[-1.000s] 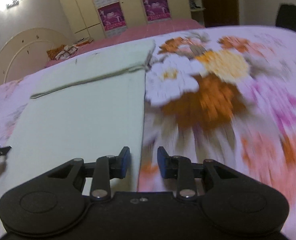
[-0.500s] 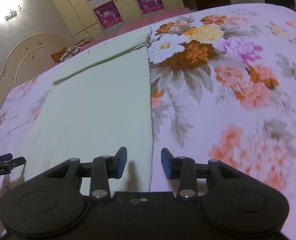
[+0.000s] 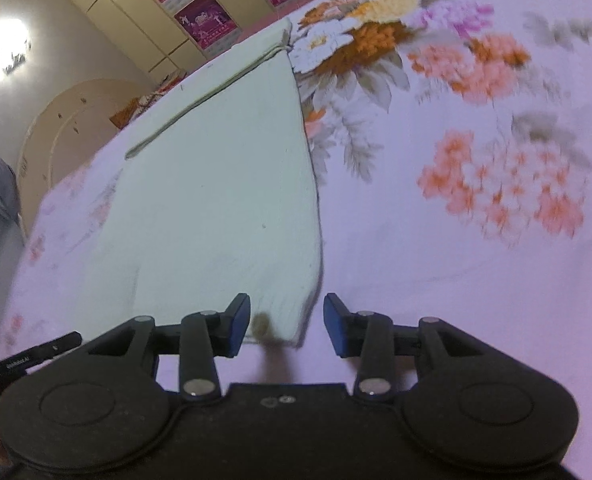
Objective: Fold small clothes
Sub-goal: 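Grasp the sweater hem with both tools, pinching its corners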
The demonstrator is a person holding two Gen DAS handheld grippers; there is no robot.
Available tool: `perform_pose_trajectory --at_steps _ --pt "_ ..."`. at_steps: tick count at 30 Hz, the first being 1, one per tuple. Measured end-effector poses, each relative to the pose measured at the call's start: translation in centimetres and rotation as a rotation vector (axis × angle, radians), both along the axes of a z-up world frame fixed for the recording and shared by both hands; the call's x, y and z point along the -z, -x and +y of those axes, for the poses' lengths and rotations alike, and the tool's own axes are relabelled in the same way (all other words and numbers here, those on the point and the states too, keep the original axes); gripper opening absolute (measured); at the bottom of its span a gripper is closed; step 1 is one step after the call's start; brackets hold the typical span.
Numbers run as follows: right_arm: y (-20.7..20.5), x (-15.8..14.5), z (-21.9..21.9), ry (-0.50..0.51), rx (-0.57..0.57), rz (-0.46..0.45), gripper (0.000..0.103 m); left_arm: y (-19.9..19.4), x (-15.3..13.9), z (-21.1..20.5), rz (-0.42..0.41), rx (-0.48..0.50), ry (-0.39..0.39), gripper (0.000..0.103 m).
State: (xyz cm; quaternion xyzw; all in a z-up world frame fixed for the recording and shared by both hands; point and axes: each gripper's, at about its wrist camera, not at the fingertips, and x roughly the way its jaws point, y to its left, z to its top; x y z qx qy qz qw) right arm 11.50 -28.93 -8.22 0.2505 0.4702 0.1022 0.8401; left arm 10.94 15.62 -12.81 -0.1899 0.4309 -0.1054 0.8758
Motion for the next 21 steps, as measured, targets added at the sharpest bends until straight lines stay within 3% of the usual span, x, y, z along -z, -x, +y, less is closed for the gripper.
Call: perform_pose_trajectory --at_steps 5,6,15,16,17,18,21 --pt "-0.4 0.9 -1.1 -0.139 0.032 0.025 0.041 -1.0 1.8 2.2 0.069 -0.02 0.282 0.065" --pt "-0.5 1.1 -1.2 -0.159 0.035 0.029 0.041 -1.2 2.2 2.2 0.081 -0.019 0.309 0.057" --pt "-2.1 2.2 -2.3 -0.245 0.051 0.032 0.031 -2.1 3.1 1.2 0.063 -0.025 0.305 0.052" --pt "-2.4 2.2 -2.3 -0.24 0.044 0.033 0.029 -2.2 3.0 1.0 0.058 -0.024 0.288 0.038" --pt "-2.6 2.2 -2.2 -0.229 0.036 0.034 0.014 -2.3 3.0 0.7 0.057 -0.023 0.235 0.027" --pt "-2.9 2.2 -1.9 -0.202 0.015 0.041 0.005 -2.6 3.1 0.5 0.06 -0.022 0.191 0.004" --pt "-3.0 1.9 -0.8 -0.119 -0.027 0.019 0.005 -2.6 3.1 0.8 0.05 -0.049 0.191 0.005"
